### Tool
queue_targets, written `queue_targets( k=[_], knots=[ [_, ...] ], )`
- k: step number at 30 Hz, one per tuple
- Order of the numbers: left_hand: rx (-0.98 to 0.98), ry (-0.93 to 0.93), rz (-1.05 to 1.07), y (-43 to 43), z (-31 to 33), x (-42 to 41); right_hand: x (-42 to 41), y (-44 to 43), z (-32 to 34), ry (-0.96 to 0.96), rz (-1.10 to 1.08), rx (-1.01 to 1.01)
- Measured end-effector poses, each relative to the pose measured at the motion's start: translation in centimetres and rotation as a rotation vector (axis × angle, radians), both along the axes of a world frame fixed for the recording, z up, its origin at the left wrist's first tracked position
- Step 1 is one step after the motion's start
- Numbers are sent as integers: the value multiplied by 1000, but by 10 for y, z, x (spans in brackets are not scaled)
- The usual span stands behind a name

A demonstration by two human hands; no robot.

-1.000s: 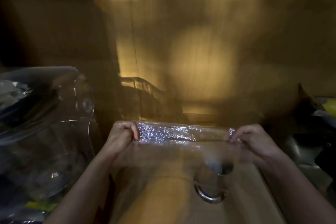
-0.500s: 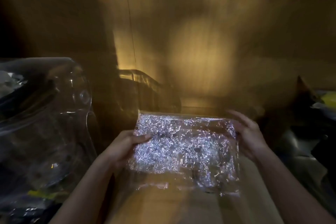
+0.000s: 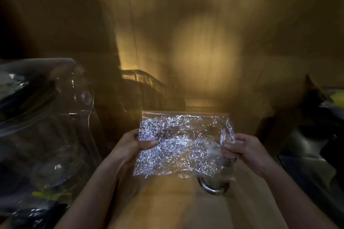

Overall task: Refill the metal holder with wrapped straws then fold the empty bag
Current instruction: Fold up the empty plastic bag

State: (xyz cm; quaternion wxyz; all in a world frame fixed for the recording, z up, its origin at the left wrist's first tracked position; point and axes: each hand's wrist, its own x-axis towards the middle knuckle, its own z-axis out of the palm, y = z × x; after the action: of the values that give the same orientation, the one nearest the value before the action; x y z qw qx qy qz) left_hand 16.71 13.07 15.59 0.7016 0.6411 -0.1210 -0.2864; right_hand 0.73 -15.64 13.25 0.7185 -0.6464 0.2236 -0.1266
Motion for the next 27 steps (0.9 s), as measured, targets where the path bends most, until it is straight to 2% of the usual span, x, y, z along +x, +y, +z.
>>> queue_targets(
  k=[2, 5, 8, 12, 15, 18, 20, 24, 27],
  knots=[
    [44, 34, -1, -1, 0, -2, -3, -1, 1, -26, -28, -7],
    [121, -29, 14, -1, 2, -5, -8, 0, 5, -29, -50, -51],
    [85, -6, 41, -3, 6, -5, -11, 1, 8, -42, -56, -55],
    [136, -81, 82, -6, 11, -5, -11, 0, 8, -55, -82, -39],
    [109, -104, 103, -10, 13, -10, -13, -3, 7, 8, -70, -97],
    [111, -264, 188, -10, 18, -10, -14, -10, 9, 89, -54, -196],
    [203, -422, 193, -5, 22, -5, -13, -12, 14, 116, -94, -323],
    [477, -1016, 47, 6, 47, -4, -5, -7, 31, 69, -145, -590],
    [545, -1274, -63, 5, 71, -9, 4, 9, 46, -9, -7, -735]
  ],
)
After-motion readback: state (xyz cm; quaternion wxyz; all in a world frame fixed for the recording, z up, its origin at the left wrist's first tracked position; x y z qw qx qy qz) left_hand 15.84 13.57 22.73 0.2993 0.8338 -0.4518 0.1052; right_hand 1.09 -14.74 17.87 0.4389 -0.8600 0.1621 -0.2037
